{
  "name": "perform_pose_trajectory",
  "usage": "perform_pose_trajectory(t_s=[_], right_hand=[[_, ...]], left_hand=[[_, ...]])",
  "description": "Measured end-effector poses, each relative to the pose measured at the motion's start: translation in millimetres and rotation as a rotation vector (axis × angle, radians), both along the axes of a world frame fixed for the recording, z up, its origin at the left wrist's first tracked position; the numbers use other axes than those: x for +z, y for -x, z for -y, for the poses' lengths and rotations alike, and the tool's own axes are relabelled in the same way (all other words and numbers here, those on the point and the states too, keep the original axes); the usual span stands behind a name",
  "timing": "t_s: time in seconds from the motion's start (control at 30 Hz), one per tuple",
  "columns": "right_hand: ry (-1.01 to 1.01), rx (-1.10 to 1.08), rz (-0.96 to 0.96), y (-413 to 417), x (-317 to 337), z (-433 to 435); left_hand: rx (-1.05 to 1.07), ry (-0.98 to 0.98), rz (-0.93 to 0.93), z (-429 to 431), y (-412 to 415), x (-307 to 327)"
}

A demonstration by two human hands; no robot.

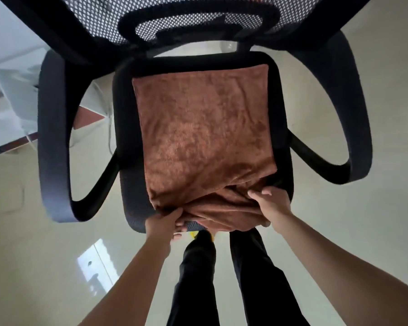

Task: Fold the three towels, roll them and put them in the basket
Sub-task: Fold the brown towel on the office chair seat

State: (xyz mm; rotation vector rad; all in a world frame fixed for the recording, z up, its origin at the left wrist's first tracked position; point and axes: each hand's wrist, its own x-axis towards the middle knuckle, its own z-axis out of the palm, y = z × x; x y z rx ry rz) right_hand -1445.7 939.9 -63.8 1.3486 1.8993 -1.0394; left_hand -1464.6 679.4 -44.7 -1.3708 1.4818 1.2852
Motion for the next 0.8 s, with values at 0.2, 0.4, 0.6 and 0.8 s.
perform_pose_trajectory(t_s=[0.2,0.4,0.6,0.8], right_hand=[[-0.149,-0.156,-0.236,9.4,25.0,-16.2],[-0.200,-0.018,-0.438,79.6,40.3,-31.4],[-0.140,-0.140,-0.383,85.0,13.8,-34.1],[0.031,-0.016,-0.058,2.2,4.1,10.9]], left_hand=[[0.074,0.064,-0.133,16.6,27.3,14.6],[0.081,0.089,-0.305,43.9,94.1,25.2],[0.097,0.155,-0.238,22.7,86.2,7.0],[0.031,-0.078,-0.006,-37.7,13.1,-5.3]])
